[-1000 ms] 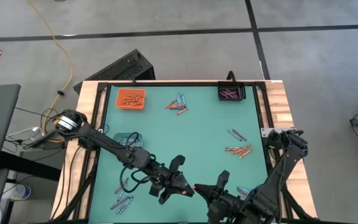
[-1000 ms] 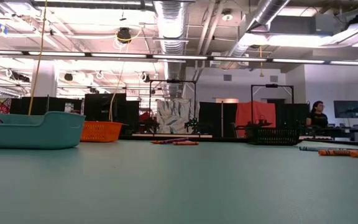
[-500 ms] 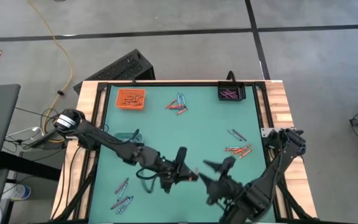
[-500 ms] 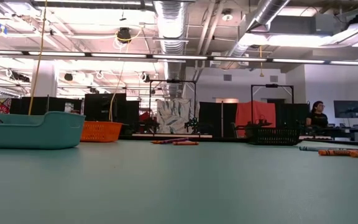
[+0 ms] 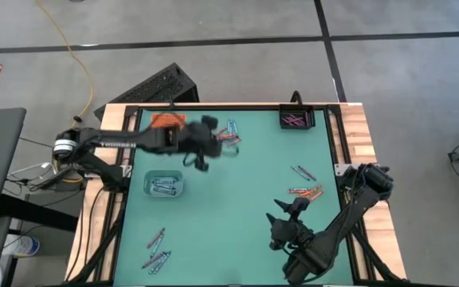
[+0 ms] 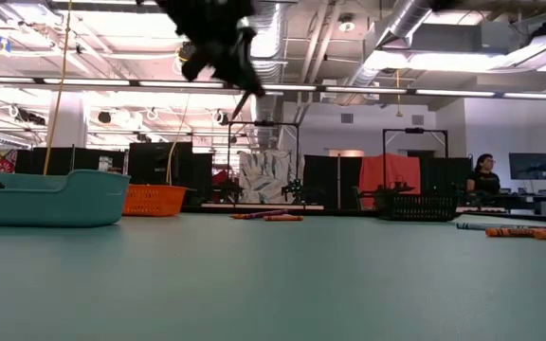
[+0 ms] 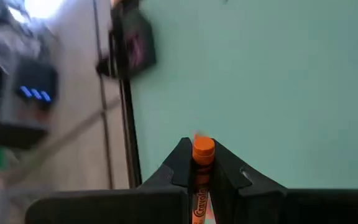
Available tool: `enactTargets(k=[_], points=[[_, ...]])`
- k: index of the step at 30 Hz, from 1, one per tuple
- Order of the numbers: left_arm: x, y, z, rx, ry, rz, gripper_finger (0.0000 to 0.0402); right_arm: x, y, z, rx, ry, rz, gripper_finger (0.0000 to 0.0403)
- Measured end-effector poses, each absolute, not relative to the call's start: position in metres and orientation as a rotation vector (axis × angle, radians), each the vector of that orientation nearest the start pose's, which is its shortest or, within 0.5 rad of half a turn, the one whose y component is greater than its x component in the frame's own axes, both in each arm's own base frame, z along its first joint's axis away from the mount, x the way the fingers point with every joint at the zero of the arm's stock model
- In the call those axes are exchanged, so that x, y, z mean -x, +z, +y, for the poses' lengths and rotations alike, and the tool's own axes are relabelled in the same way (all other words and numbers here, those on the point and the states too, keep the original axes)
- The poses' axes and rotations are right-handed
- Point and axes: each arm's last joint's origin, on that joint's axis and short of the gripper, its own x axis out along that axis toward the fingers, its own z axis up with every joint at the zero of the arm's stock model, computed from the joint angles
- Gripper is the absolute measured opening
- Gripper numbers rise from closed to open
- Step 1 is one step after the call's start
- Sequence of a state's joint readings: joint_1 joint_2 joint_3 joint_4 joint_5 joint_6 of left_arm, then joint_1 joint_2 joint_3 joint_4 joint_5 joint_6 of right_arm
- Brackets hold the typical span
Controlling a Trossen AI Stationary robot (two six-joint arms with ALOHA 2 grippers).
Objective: Sort crayons
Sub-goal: Put the orange crayon into the orange basket
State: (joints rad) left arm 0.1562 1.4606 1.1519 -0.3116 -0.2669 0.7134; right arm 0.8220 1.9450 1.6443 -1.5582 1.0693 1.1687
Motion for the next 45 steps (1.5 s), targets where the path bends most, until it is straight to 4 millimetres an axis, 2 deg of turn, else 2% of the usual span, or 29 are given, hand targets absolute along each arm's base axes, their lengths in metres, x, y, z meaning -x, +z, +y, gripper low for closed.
enactTargets(k=[4,7,14,20,30,39,45], points=[[-0.297,0.287,0.107,-0.619,0.234,0.849,0.0008,-0.249,0.238,0.231,0.431,-0.704,0.761,0.0255],[-0.282,0.283,0.136,-0.548,0.274,0.908,0.0008,-0.247,0.23,0.229,0.435,-0.709,0.775,0.0255],[-0.248,0.271,0.178,-0.417,0.326,1.026,0.0008,-0.245,0.22,0.226,0.422,-0.726,0.779,0.0255],[-0.224,0.256,0.192,-0.326,0.334,1.137,0.0008,-0.245,0.217,0.225,0.408,-0.737,0.769,0.0255],[-0.195,0.213,0.198,-0.238,0.351,1.27,0.0013,-0.247,0.216,0.226,0.379,-0.731,0.757,0.0255],[-0.182,0.199,0.205,-0.255,0.39,1.292,0.0016,-0.249,0.215,0.225,0.382,-0.734,0.758,0.0255],[-0.178,0.199,0.21,-0.238,0.426,1.281,0.003,-0.252,0.216,0.222,0.39,-0.743,0.75,0.0255]])
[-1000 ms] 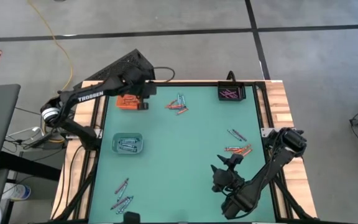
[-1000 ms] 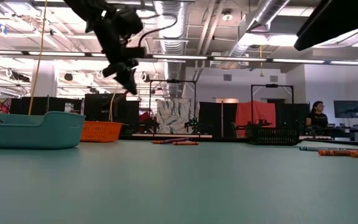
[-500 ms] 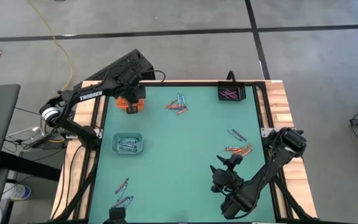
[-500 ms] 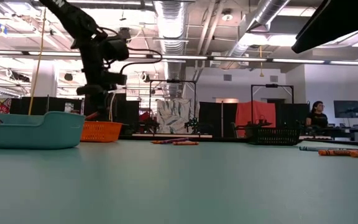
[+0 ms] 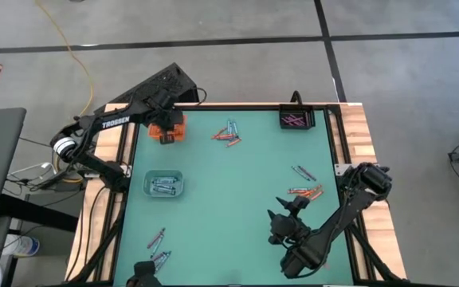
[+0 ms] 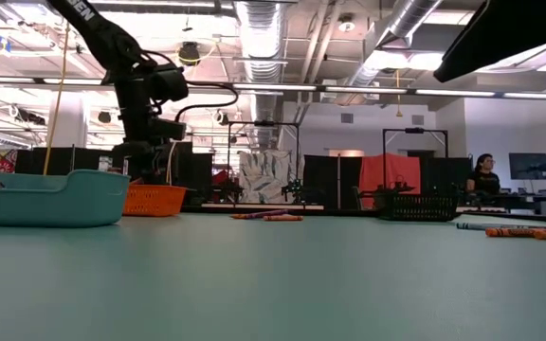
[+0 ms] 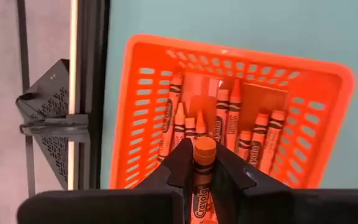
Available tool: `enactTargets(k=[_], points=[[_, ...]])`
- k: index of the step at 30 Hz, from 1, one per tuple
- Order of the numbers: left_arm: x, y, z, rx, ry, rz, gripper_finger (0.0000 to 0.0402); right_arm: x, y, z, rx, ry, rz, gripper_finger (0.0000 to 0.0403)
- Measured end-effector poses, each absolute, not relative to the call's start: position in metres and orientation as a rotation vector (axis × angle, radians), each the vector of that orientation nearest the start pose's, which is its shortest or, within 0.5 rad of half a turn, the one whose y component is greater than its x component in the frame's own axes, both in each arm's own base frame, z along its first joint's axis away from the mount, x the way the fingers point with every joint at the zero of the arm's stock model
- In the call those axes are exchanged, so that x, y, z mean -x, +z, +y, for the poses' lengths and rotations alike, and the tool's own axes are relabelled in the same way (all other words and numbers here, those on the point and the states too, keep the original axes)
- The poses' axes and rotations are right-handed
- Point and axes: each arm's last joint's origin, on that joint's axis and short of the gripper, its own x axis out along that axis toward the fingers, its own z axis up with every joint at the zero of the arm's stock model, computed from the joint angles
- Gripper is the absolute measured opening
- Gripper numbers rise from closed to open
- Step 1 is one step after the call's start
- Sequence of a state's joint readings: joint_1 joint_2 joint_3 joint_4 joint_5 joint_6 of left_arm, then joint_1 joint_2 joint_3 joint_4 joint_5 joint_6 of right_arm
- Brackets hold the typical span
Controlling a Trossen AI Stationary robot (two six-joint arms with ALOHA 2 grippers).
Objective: Sort crayons
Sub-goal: Put the orange crayon into the orange basket, then put the bottom left purple crayon into the top right black bin
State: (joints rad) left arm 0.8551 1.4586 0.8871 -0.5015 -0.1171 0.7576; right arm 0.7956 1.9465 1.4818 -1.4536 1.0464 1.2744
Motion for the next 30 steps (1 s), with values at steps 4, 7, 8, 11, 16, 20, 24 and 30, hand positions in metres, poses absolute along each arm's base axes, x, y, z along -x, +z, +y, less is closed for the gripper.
enactTargets(k=[4,7,8,11,16,20,24,30], points=[[-0.178,0.199,0.21,-0.24,0.426,1.277,0.0057,-0.254,0.216,0.22,0.392,-0.749,0.75,0.0255],[-0.178,0.199,0.21,-0.239,0.428,1.277,0.0075,-0.254,0.216,0.22,0.392,-0.749,0.75,0.0255],[-0.178,0.199,0.21,-0.237,0.429,1.276,0.008,-0.254,0.216,0.22,0.391,-0.749,0.75,0.0255],[-0.179,0.2,0.21,-0.229,0.443,1.269,0.0093,-0.254,0.216,0.22,0.391,-0.749,0.75,0.0255],[-0.181,0.201,0.212,-0.21,0.483,1.231,0.0104,-0.254,0.216,0.22,0.389,-0.75,0.749,0.0255],[-0.187,0.202,0.209,-0.221,0.482,1.207,0.0105,-0.254,0.216,0.22,0.39,-0.749,0.75,0.0255],[-0.197,0.204,0.202,-0.242,0.462,1.18,0.0105,-0.254,0.216,0.22,0.401,-0.745,0.754,0.0255],[-0.222,0.216,0.184,-0.255,0.424,1.112,0.0105,-0.257,0.216,0.215,0.406,-0.757,0.764,0.0255]])
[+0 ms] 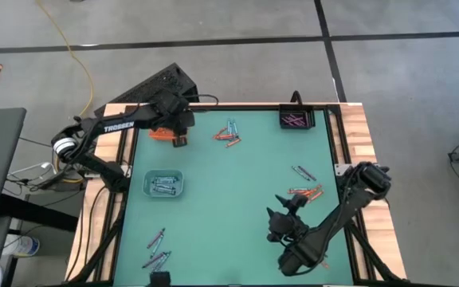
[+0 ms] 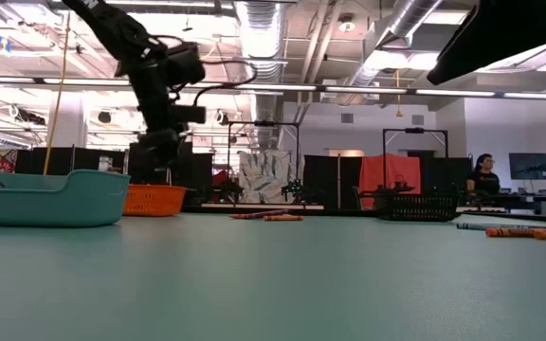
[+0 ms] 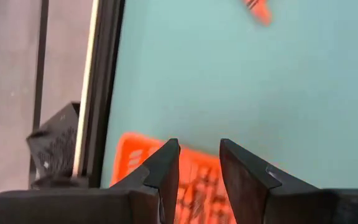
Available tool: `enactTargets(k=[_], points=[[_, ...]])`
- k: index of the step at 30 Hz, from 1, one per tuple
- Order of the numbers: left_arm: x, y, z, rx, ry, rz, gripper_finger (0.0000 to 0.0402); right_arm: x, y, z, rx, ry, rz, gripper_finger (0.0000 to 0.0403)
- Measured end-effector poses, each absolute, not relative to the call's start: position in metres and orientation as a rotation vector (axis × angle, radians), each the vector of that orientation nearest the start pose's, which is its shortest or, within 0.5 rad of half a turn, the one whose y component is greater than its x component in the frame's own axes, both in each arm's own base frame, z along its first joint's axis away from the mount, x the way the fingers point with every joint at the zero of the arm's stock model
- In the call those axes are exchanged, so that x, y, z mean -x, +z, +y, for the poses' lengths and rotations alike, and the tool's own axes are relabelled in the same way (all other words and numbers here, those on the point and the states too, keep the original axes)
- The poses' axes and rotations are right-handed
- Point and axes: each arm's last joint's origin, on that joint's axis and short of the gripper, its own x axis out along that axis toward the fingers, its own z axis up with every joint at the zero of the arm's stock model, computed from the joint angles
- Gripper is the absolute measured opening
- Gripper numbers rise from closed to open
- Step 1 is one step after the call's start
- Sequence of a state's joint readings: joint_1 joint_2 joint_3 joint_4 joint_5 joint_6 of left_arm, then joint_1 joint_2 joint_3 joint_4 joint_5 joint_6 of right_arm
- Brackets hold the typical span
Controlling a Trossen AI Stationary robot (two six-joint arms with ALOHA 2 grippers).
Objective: Sort crayons
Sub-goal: Put the bottom left purple crayon into the top right black bin
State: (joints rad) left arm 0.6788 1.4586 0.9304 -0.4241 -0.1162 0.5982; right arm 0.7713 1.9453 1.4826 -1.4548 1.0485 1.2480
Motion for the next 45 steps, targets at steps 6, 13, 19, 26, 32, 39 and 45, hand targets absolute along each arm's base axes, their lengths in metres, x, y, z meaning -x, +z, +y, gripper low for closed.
enactTargets(k=[6,13,19,26,32,39,45], points=[[-0.252,0.224,0.148,-0.292,0.325,1.048,0.0105,-0.263,0.216,0.21,0.446,-0.755,0.792,0.0255],[-0.28,0.227,0.091,-0.328,0.199,0.984,0.0105,-0.269,0.216,0.206,0.515,-0.722,0.831,0.0255],[-0.292,0.229,0.044,-0.388,0.147,0.945,0.0105,-0.269,0.215,0.207,0.491,-0.715,0.847,0.0255],[-0.295,0.229,0.003,-0.415,0.115,0.918,0.0105,-0.274,0.211,0.212,0.369,-0.683,0.879,0.0255],[-0.295,0.229,-0.017,-0.418,0.101,0.898,0.0105,-0.284,0.21,0.217,0.247,-0.662,0.811,0.0255],[-0.294,0.229,-0.025,-0.396,0.097,0.888,0.0105,-0.299,0.21,0.224,0.083,-0.632,0.714,0.0255],[-0.294,0.23,-0.03,-0.384,0.091,0.881,0.0105,-0.311,0.213,0.229,-0.044,-0.607,0.634,0.0255]])
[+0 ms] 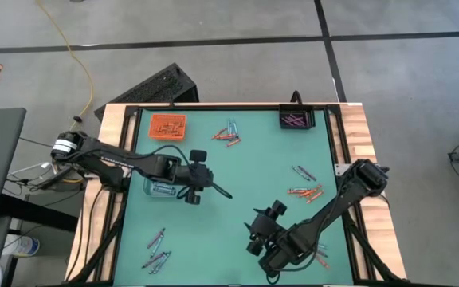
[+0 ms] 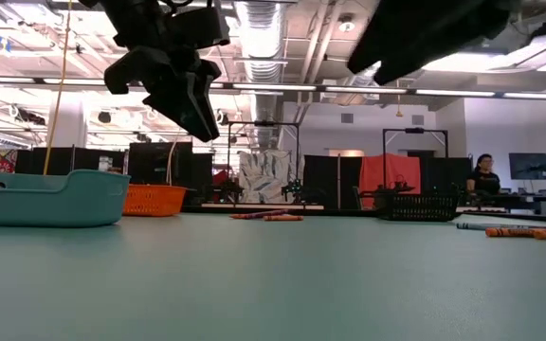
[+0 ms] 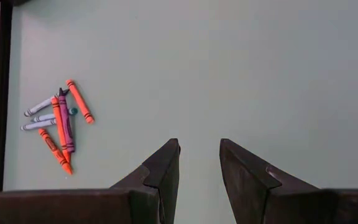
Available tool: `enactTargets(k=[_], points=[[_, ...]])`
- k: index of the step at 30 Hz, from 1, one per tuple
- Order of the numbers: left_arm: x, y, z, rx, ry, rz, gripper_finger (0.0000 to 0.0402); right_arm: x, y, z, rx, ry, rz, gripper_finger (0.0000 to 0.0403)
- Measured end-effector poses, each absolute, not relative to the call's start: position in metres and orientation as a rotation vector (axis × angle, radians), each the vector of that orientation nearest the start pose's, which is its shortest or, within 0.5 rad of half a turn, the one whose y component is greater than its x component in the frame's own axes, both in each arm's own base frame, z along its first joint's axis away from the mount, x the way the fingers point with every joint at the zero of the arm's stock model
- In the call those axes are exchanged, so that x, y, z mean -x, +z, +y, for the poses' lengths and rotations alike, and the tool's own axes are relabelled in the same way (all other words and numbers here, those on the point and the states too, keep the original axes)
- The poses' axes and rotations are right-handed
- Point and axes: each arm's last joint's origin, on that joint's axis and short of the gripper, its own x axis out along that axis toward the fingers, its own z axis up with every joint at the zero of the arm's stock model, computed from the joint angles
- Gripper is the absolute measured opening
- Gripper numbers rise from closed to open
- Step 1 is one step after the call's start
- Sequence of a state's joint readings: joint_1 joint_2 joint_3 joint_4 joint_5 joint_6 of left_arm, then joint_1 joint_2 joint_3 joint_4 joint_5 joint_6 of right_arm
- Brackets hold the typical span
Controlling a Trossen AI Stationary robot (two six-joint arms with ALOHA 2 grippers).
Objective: Sort crayons
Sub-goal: Put the bottom left purple crayon into the top right black bin
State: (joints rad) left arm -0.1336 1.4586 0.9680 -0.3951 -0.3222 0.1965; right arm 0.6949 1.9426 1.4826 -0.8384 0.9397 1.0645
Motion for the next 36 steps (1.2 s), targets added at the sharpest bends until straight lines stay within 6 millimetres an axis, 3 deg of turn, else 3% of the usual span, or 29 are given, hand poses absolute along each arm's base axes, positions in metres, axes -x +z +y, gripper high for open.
enactTargets(k=[14,36], points=[[-0.296,0.233,-0.045,-0.371,0.061,0.82,0.0105,-0.329,0.219,0.228,-0.208,-0.589,0.528,0.0255],[-0.29,0.229,-0.051,-0.38,0.041,0.877,0.0105,-0.338,0.219,0.215,-0.225,-0.626,0.52,0.0255]])
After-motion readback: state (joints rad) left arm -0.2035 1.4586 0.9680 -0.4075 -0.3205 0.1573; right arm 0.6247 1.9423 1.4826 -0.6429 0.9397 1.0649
